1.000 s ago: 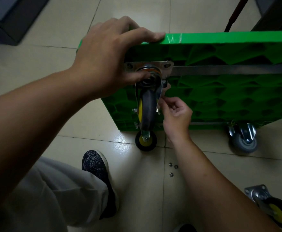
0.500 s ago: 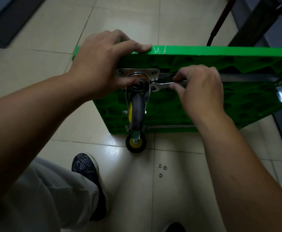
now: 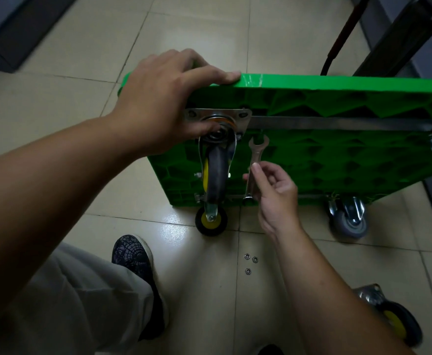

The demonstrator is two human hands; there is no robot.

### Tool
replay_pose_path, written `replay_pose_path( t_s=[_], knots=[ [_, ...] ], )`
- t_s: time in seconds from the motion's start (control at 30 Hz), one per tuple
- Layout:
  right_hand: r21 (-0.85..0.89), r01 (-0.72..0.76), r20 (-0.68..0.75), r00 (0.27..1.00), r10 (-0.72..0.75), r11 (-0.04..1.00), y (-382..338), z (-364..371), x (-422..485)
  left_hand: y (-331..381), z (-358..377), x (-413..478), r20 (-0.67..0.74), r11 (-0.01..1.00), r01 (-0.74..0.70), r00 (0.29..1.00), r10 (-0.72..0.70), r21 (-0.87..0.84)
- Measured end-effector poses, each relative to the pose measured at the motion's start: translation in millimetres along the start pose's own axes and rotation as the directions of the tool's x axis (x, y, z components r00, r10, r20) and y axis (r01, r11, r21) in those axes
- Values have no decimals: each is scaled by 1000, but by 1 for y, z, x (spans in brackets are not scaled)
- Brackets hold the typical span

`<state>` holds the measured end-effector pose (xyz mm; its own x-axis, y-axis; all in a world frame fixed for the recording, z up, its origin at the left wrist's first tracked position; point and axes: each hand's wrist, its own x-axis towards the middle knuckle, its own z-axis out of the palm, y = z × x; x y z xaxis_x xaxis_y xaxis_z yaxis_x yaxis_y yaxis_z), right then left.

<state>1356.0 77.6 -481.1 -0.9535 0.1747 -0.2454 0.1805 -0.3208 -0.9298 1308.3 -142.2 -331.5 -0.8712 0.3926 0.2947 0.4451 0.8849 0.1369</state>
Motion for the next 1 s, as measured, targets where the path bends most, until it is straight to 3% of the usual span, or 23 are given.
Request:
replay_pose_path(
  t_s=[0.27,0.4,0.53,0.77,1.0],
  knots=[
    [120,-67,42,997,63,990,13,16,7,0,1,0,-7,1000,4,1000,-4,6],
    [143,-117,139,985,97,983,10,9,8,0,1,0,-10,1000,13,1000,-13,4],
    [-15,-16,180,983,18,1000,9,10,9,1,2,0,-12,1000,17,1000,-17,10],
    [-116,188,56,982,-183,975,17,17,13,-2,3,1,-13,1000,10,1000,-9,16],
    [-127,183,72,982,-175,975,23,23,14,-3,4,1,-20,1000,3,1000,-2,16]
  ],
)
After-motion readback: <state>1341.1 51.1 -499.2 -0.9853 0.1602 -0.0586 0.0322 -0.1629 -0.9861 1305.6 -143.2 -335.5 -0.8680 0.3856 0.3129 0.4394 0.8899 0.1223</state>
